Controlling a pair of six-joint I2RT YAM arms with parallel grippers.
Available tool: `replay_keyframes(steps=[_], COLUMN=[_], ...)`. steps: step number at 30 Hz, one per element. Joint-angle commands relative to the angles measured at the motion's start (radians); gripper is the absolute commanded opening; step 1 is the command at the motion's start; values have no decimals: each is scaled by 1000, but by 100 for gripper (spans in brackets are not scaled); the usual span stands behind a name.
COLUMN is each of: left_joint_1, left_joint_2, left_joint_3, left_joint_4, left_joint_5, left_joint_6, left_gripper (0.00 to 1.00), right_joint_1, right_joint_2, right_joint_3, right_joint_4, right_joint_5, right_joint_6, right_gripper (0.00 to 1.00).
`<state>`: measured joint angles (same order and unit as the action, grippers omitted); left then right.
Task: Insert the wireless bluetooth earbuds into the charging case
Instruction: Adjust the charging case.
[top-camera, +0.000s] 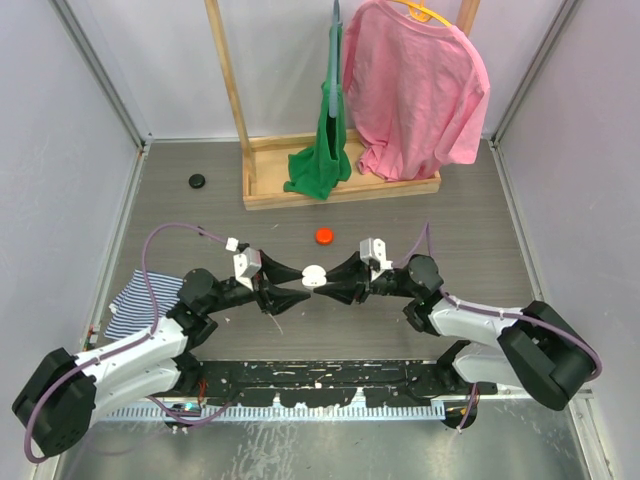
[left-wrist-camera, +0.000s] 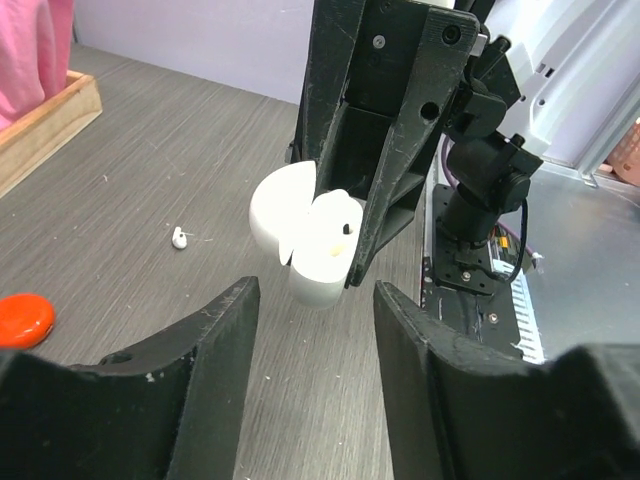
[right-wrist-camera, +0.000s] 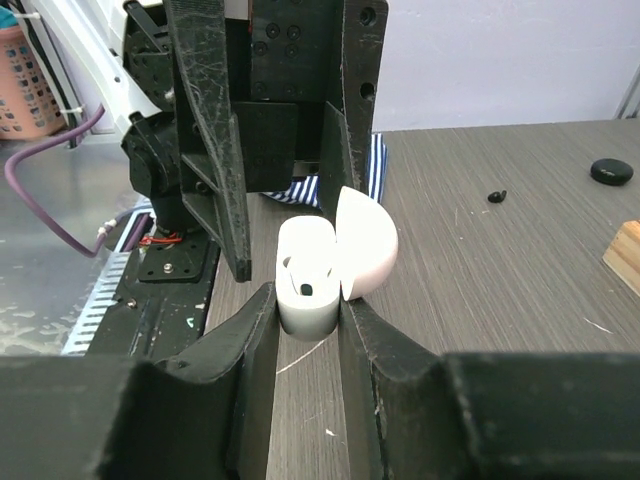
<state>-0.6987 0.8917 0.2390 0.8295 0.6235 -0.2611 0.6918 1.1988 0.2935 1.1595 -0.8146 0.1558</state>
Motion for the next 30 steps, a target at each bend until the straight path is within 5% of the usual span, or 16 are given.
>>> replay_keyframes(steps=[1,30], left_joint_1=[2,2], left_joint_2=[8,30], left_joint_3=[17,14], left_joint_4=[91,145], left_joint_5=[26,22], left_joint_6=[-3,-46], left_gripper=[48,23], right_joint_1=[2,18], right_joint_2=[18,75], right_joint_3=[43,72], right_joint_4=[120,151], right_joint_5=[-22,-97], right_joint_6=[35,46], right_gripper=[16,20])
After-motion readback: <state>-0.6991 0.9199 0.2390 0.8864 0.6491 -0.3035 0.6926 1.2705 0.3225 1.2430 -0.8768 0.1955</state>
